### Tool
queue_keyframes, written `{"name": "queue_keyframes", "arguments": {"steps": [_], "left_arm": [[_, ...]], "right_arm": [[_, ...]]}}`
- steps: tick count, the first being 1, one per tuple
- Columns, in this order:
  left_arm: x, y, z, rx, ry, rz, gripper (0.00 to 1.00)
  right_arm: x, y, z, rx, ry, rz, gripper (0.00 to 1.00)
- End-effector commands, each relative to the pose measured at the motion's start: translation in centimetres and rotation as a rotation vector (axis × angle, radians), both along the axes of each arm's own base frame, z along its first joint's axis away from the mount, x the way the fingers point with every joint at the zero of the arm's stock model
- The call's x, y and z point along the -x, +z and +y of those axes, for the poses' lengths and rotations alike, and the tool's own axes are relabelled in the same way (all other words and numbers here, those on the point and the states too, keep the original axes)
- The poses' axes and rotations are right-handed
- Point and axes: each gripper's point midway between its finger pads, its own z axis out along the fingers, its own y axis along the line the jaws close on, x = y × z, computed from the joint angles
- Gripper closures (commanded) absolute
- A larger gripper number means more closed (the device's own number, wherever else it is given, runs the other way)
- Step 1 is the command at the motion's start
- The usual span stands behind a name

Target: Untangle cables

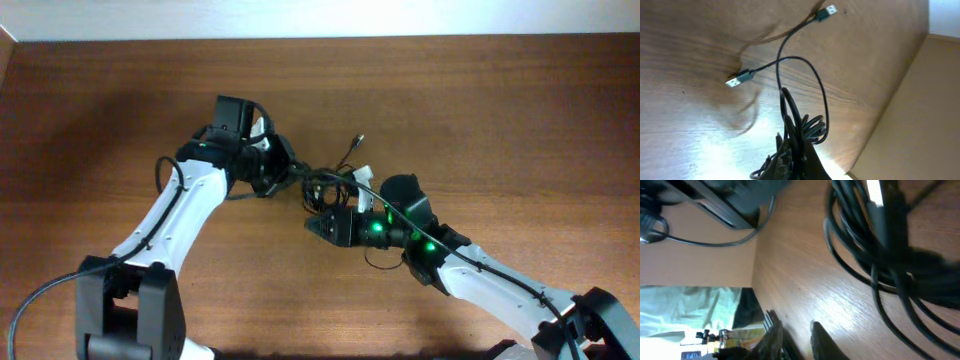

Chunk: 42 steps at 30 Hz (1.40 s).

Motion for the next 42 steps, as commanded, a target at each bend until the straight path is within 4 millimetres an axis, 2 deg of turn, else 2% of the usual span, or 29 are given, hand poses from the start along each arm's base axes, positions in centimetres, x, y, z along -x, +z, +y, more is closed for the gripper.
{"name": "queue_keyframes", "arguments": {"steps": [1, 2, 4, 5, 8, 11, 13, 15, 18, 19, 21, 22, 23, 26, 27, 29, 33, 36, 38, 42], "left_arm": [[0.6, 0.0, 0.4, -0.012, 0.018, 0.043, 1.0], [1.2, -0.3, 0.6, -0.019, 0.019, 0.075, 1.0], [2.1, -0.5, 0.7, -0.028, -0.011, 0.097, 1.0], [2.2, -0.4, 0.5, -0.015, -0.035, 0.085, 1.0], [2.4, -0.2, 0.5, 0.0, -0.06, 0.075, 1.0], [2.4, -0.2, 0.6, 0.0, -0.058, 0.08, 1.0], [2.5, -0.1, 0.5, 0.015, -0.029, 0.108, 1.0], [2.5, -0.1, 0.5, 0.024, 0.009, 0.141, 1.0], [2.2, -0.6, 1.1, -0.018, 0.02, 0.128, 1.0], [2.2, -0.6, 1.1, -0.022, 0.005, 0.116, 1.0], [2.3, -0.6, 1.1, -0.023, 0.004, 0.118, 1.0], [2.3, -0.6, 1.1, -0.023, 0.004, 0.118, 1.0], [2.3, -0.6, 1.1, -0.023, 0.004, 0.118, 1.0], [2.3, -0.6, 1.1, -0.023, 0.004, 0.118, 1.0], [2.3, -0.6, 1.1, -0.023, 0.003, 0.118, 1.0], [2.4, -0.6, 0.9, -0.024, -0.001, 0.12, 1.0], [2.2, -1.0, 1.4, -0.061, 0.013, 0.115, 1.0], [2.5, -1.0, 0.8, -0.063, -0.004, 0.115, 1.0], [3.0, -1.0, -0.2, -0.064, -0.033, 0.114, 1.0], [3.6, -0.9, -0.6, -0.04, -0.02, 0.156, 1.0]], "right_arm": [[-0.7, 1.9, 0.4, 0.006, 0.052, -0.258, 0.71], [-0.9, 1.9, 0.3, 0.03, 0.077, -0.349, 0.64], [-1.8, 0.8, -0.3, 0.104, 0.04, -0.382, 0.61], [-2.2, -1.0, -1.3, 0.185, -0.002, -0.334, 0.62], [-1.5, -3.5, -2.5, 0.281, -0.014, -0.238, 0.64], [-0.8, -6.7, -4.8, 0.435, -0.045, -0.155, 0.68], [-0.6, -6.9, -4.9, 0.45, -0.026, -0.172, 0.67], [0.1, -6.8, -4.1, 0.444, 0.005, -0.182, 0.67], [1.0, -6.4, -3.2, 0.438, 0.12, -0.291, 0.61], [0.6, -5.9, -3.5, 0.446, 0.121, -0.316, 0.6], [-0.4, -3.5, -4.6, 0.457, 0.096, -0.332, 0.6], [-0.3, -2.1, -4.6, 0.467, 0.119, -0.365, 0.6], [0.0, -2.0, -4.4, 0.467, 0.131, -0.363, 0.6], [1.1, -3.8, -3.4, 0.489, 0.183, -0.332, 0.6], [0.9, -4.9, -3.5, 0.532, 0.173, -0.321, 0.66], [0.6, -5.8, -3.4, 0.548, 0.151, -0.291, 0.69], [1.0, -5.5, -2.7, 0.512, 0.154, -0.271, 0.7], [0.7, -5.2, -2.5, 0.497, 0.111, -0.24, 0.71], [0.4, -5.4, -2.7, 0.515, 0.095, -0.244, 0.72], [-0.5, -6.0, -3.6, 0.567, 0.03, -0.233, 0.72]]}}
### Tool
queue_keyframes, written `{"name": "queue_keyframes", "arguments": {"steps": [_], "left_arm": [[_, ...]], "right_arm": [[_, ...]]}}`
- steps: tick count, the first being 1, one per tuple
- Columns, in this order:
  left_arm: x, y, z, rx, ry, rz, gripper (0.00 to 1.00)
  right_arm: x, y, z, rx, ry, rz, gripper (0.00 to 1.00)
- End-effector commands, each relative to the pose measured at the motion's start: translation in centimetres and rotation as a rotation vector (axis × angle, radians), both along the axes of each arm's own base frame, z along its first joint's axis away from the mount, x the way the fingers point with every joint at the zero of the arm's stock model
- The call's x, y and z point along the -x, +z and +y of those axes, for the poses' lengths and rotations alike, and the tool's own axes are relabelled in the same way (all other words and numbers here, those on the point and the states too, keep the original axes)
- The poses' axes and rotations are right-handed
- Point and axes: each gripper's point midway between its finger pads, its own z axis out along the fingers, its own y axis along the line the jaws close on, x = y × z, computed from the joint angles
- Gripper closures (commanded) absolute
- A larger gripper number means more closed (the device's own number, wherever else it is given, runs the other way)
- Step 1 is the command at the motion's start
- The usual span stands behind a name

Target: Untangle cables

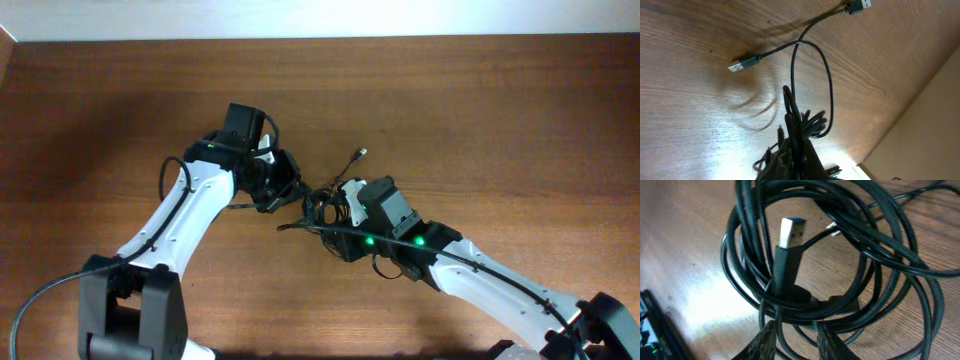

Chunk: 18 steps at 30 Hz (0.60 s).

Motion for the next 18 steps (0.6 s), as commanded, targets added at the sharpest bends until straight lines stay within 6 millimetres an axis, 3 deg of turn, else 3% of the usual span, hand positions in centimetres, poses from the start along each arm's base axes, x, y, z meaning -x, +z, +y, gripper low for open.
{"name": "queue_keyframes", "arguments": {"steps": [1, 5, 8, 10, 11, 12, 14, 15, 18], "left_arm": [[0.1, 0.7, -0.4, 0.037, 0.035, 0.032, 1.0], [0.1, 0.8, -0.5, 0.047, 0.068, 0.06, 1.0], [0.3, 1.1, -0.8, 0.073, 0.058, 0.067, 1.0], [0.3, 1.1, -0.8, 0.073, 0.059, 0.067, 1.0], [0.3, 1.0, -0.8, 0.071, 0.059, 0.066, 0.99], [0.0, 0.6, -0.2, 0.03, 0.074, 0.055, 0.99], [-0.4, 0.1, 0.5, -0.018, 0.092, 0.04, 0.99], [-0.6, -0.1, 0.9, -0.048, 0.103, 0.032, 0.99], [-1.4, -1.1, 3.0, -0.175, 0.151, -0.004, 1.0]], "right_arm": [[-0.3, -0.2, 0.0, 0.022, -0.023, -0.011, 0.72], [0.5, -1.3, 0.6, 0.062, -0.002, -0.008, 0.71], [0.5, -4.4, 0.1, 0.127, -0.012, 0.041, 0.73], [0.8, -5.0, 0.2, 0.129, -0.003, 0.061, 0.92], [0.7, -4.8, 0.3, 0.124, -0.004, 0.058, 0.96], [1.0, -3.5, 0.9, 0.082, 0.019, 0.06, 0.96], [2.2, 1.1, 2.1, -0.038, 0.086, 0.044, 0.96], [3.4, 3.5, 1.6, -0.072, 0.103, 0.032, 0.96], [6.1, 8.1, -0.7, -0.107, 0.115, -0.003, 0.96]]}}
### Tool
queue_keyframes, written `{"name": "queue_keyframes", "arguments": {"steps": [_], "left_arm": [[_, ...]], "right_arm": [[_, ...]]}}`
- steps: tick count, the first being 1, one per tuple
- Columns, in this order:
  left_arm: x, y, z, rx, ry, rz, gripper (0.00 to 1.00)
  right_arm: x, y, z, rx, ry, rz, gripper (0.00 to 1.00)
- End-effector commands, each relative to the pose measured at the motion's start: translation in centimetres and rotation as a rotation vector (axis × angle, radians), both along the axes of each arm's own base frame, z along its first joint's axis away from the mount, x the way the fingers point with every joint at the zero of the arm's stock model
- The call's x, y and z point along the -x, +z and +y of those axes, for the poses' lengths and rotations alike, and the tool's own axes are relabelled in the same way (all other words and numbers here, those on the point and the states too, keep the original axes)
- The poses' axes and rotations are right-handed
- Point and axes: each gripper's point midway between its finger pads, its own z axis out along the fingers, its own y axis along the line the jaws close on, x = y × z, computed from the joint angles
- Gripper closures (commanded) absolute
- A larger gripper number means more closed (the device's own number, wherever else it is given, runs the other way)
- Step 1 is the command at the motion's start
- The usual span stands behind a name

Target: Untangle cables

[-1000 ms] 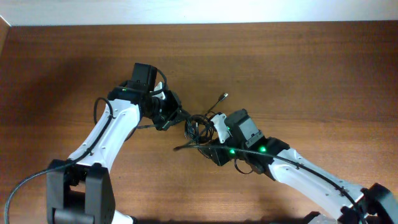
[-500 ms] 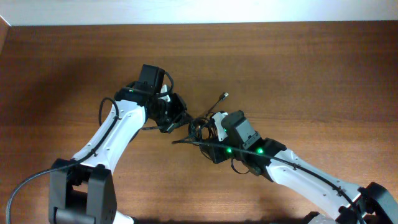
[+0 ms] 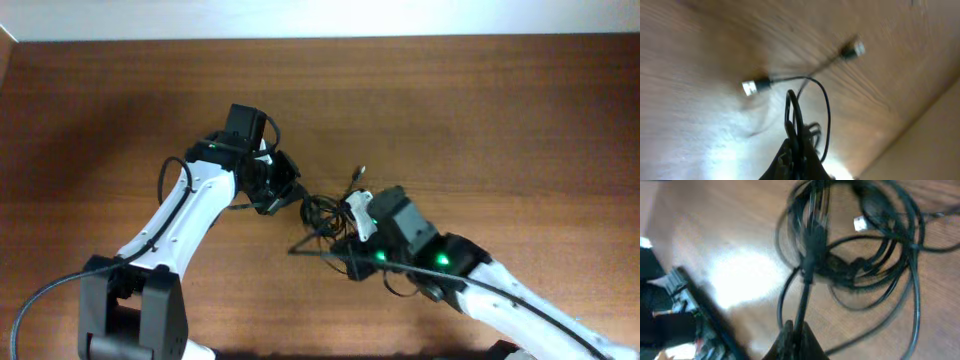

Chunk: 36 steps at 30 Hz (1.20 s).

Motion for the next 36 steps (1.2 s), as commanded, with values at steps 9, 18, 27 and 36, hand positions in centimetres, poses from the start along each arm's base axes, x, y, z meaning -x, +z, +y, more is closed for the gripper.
{"name": "queue_keyframes", "arguments": {"steps": [9, 18, 27, 36], "left_arm": [[-2.7, 0.1, 3.1, -0.159, -0.196, -0.243, 1.0], [-0.8, -0.7, 4.6, -0.207, -0.36, -0.236, 0.33], [-1.9, -4.6, 6.7, -0.401, -0.235, -0.261, 0.6], [-2.0, -7.2, 5.5, -0.485, -0.284, -0.289, 0.66]], "right_arm": [[2.4, -1.2, -1.9, 0.079, -0.062, 0.16, 0.76], [1.4, -3.2, -1.4, 0.103, -0.093, 0.194, 0.58], [0.7, -3.3, -1.8, 0.125, -0.121, 0.162, 0.53], [0.5, -3.4, -1.9, 0.133, -0.13, 0.153, 0.51]]}}
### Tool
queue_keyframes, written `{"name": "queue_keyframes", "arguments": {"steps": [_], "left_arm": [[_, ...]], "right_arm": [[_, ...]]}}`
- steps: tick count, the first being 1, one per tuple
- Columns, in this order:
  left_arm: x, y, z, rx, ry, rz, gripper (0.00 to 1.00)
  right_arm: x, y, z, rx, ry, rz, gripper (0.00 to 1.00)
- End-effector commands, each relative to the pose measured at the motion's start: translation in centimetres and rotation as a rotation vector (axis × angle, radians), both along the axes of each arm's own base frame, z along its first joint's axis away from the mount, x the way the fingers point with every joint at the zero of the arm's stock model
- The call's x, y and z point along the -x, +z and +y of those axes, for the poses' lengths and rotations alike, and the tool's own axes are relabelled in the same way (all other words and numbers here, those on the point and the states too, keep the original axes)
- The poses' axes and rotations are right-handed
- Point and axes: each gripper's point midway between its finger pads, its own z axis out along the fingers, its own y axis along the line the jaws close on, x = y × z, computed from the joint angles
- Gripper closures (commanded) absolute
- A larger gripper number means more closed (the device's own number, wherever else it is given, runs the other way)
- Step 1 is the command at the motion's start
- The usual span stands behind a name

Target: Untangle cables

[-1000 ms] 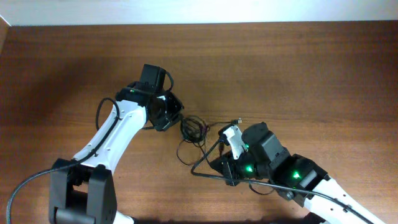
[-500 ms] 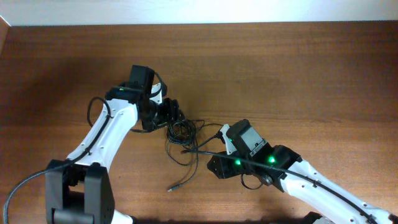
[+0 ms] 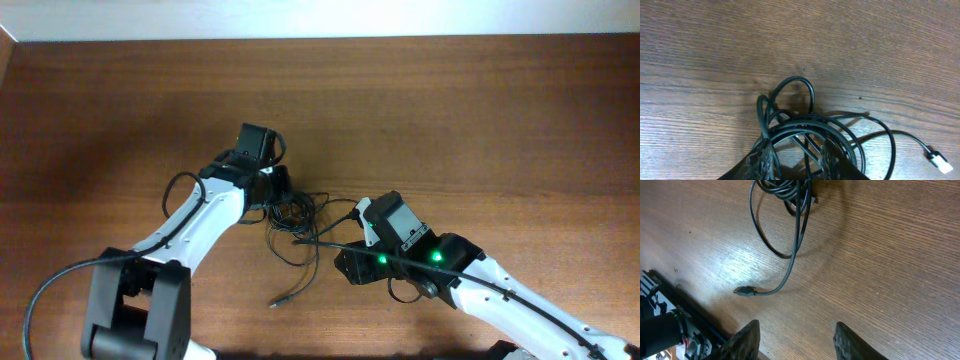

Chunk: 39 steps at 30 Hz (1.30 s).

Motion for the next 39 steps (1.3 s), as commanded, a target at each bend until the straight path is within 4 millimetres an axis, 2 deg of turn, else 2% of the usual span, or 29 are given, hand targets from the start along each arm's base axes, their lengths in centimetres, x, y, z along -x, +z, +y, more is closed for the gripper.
{"name": "queue_keyframes", "arguments": {"steps": [1, 4, 5, 7, 8, 9, 10, 11, 12, 13, 14, 15, 17, 19, 20, 21, 23, 24, 26, 27, 29, 31, 32, 35, 37, 39], "left_arm": [[0.6, -3.1, 0.6, -0.036, 0.041, 0.071, 0.67], [1.0, -4.4, 0.7, -0.044, 0.049, 0.107, 0.76], [1.0, -4.4, 0.7, -0.044, 0.049, 0.107, 0.83], [1.2, -5.1, 0.8, -0.05, 0.049, 0.126, 0.83], [1.4, -5.7, 0.9, -0.055, 0.049, 0.143, 0.87], [1.7, -6.5, 0.9, -0.062, 0.048, 0.167, 0.98], [2.0, -6.9, 1.0, -0.065, 0.048, 0.184, 1.0], [2.0, -6.9, 1.0, -0.066, 0.047, 0.184, 0.97], [2.0, -6.9, 1.0, -0.067, 0.048, 0.184, 0.88], [2.0, -6.9, 1.0, -0.068, 0.048, 0.183, 0.99], [1.8, -6.7, 1.0, -0.068, 0.044, 0.177, 1.0], [1.1, -5.7, 0.8, -0.065, 0.033, 0.155, 1.0], [0.4, -0.8, 1.3, -0.059, 0.049, 0.144, 1.0], [1.2, 3.2, 0.4, 0.011, 0.03, 0.118, 1.0], [1.8, 6.1, -0.9, 0.104, -0.002, 0.073, 1.0], [2.0, 9.1, -1.1, 0.152, 0.022, 0.003, 1.0], [2.3, 11.5, -1.1, 0.231, 0.15, -0.024, 1.0], [2.8, 12.4, -1.5, 0.301, 0.236, 0.002, 1.0], [3.3, 12.7, -2.5, 0.378, 0.253, 0.045, 1.0], [3.3, 12.7, -2.6, 0.383, 0.25, 0.048, 1.0], [3.5, 13.0, -3.2, 0.413, 0.232, 0.059, 1.0], [3.5, 13.0, -3.2, 0.412, 0.232, 0.06, 1.0], [3.5, 13.0, -3.2, 0.412, 0.232, 0.06, 1.0], [3.8, 13.2, -3.8, 0.446, 0.211, 0.076, 1.0], [4.2, 13.7, -4.8, 0.499, 0.179, 0.101, 1.0], [4.9, 14.4, -6.1, 0.577, 0.13, 0.139, 1.0]], "right_arm": [[-0.3, 0.2, 0.2, 0.003, -0.001, -0.018, 0.51], [-0.4, 0.2, 0.1, 0.005, -0.002, -0.019, 0.51], [-0.4, 0.2, 0.1, 0.004, -0.002, -0.018, 0.51], [-0.4, 0.2, 0.1, 0.004, -0.002, -0.018, 0.51], [-0.4, 0.2, 0.1, 0.004, -0.002, -0.018, 0.51], [-0.4, 0.2, 0.1, 0.004, -0.002, -0.018, 0.51], [-0.3, 0.2, 0.1, 0.004, -0.002, -0.018, 0.51], [-0.3, 0.2, 0.1, 0.004, -0.002, -0.018, 0.51], [-0.4, 0.2, 0.1, 0.004, -0.002, -0.018, 0.51], [-0.4, 0.2, 0.1, 0.004, -0.002, -0.018, 0.51], [-0.3, 0.2, 0.1, 0.004, -0.002, -0.018, 0.51], [-0.3, 0.2, 0.1, 0.002, -0.014, -0.009, 0.51], [-0.3, 0.3, 0.2, -0.031, -0.157, 0.09, 0.51], [-0.7, 0.7, 0.7, -0.086, -0.305, 0.176, 0.51], [-1.1, 1.0, 1.0, -0.123, -0.379, 0.215, 0.45], [-1.0, 1.6, 1.7, -0.181, -0.452, 0.295, 0.45], [-1.0, 3.0, 3.4, -0.282, -0.449, 0.355, 0.45], [-1.6, 4.3, 4.4, -0.358, -0.476, 0.379, 0.45], [-2.9, 7.3, 6.8, -0.5, -0.427, 0.296, 0.45], [-3.8, 8.2, 7.8, -0.543, -0.428, 0.22, 0.5], [-4.2, 6.8, 7.9, -0.517, -0.526, 0.25, 0.6], [-5.3, 4.7, 7.5, -0.494, -0.667, 0.313, 0.6], [-6.2, 4.1, 6.9, -0.476, -0.717, 0.277, 0.6], [-8.1, 3.7, 5.4, -0.496, -0.906, 0.251, 0.6], [-8.8, 2.9, 4.7, -0.507, -1.021, 0.274, 0.7], [-10.4, 2.5, 3.9, -0.523, -1.099, 0.208, 0.71]]}}
